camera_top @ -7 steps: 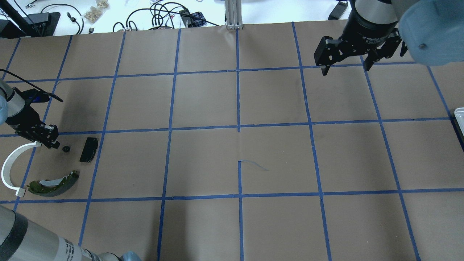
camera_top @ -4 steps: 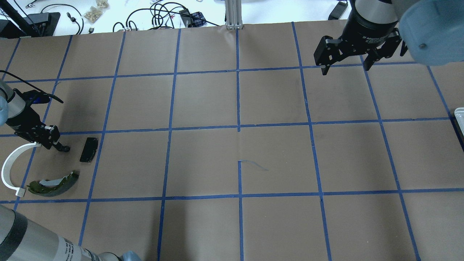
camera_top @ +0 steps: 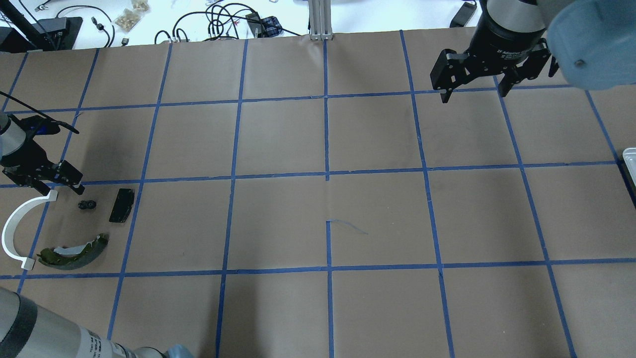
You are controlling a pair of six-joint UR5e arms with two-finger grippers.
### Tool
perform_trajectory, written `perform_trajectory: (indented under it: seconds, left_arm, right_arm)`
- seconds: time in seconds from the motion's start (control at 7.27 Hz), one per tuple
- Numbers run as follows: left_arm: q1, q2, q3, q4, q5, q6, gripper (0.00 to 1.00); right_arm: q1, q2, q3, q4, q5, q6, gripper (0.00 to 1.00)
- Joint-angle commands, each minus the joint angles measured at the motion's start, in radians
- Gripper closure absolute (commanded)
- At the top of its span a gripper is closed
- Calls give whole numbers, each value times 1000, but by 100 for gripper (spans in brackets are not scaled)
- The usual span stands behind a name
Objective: Place bearing gear from tray to pile
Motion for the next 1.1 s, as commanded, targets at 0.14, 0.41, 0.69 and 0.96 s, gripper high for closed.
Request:
perform_trajectory:
  seconds: [0.14, 0.41, 0.69, 0.96]
  left_arm:
    - [-131, 89, 125, -168, -85, -176, 0]
    - [-280, 149, 245, -315, -87, -299, 0]
    - [-399, 211, 321, -461, -154, -416, 0]
    - [-505, 263, 310, -468, -170, -496, 0]
  right_arm:
    - [0, 0, 0, 0, 3, -1, 0]
    - [0, 0, 0, 0, 3, -1, 0]
    - [0, 0, 2, 0, 3, -1, 0]
    - [0, 0, 0, 0, 3, -1, 0]
